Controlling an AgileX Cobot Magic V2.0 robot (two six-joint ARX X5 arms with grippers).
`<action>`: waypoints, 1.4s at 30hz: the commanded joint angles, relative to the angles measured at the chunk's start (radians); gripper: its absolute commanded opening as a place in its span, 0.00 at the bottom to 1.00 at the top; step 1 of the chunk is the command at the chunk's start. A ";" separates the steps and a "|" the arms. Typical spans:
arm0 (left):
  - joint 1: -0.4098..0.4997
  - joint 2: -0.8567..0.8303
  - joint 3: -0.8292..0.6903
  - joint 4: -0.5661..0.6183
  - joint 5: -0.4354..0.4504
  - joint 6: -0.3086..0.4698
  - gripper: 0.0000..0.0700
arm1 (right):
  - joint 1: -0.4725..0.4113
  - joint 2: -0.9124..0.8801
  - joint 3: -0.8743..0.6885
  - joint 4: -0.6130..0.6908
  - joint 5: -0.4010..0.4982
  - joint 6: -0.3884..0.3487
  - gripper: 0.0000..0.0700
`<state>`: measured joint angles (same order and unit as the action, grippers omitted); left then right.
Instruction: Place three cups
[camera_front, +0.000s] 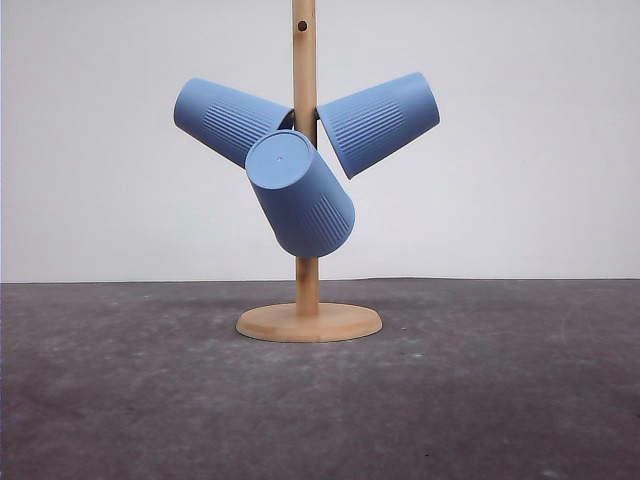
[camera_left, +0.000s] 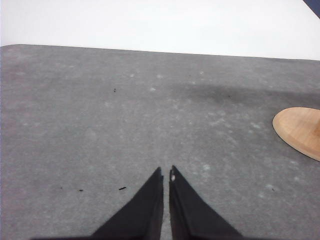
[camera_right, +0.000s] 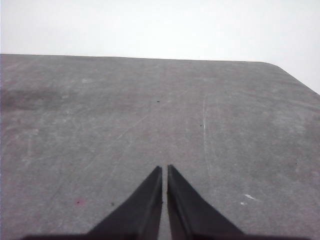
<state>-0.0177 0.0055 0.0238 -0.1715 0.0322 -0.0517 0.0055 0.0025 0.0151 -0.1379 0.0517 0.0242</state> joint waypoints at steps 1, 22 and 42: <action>0.000 -0.001 -0.011 0.014 0.001 0.009 0.00 | -0.002 0.001 -0.003 0.012 0.001 0.012 0.02; 0.000 -0.001 -0.011 0.014 0.001 0.009 0.00 | -0.002 0.001 -0.003 0.011 0.001 0.012 0.02; 0.000 -0.001 -0.011 0.014 0.001 0.009 0.00 | -0.002 0.001 -0.003 0.011 0.001 0.012 0.02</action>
<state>-0.0177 0.0055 0.0238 -0.1715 0.0322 -0.0513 0.0055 0.0025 0.0151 -0.1379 0.0517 0.0242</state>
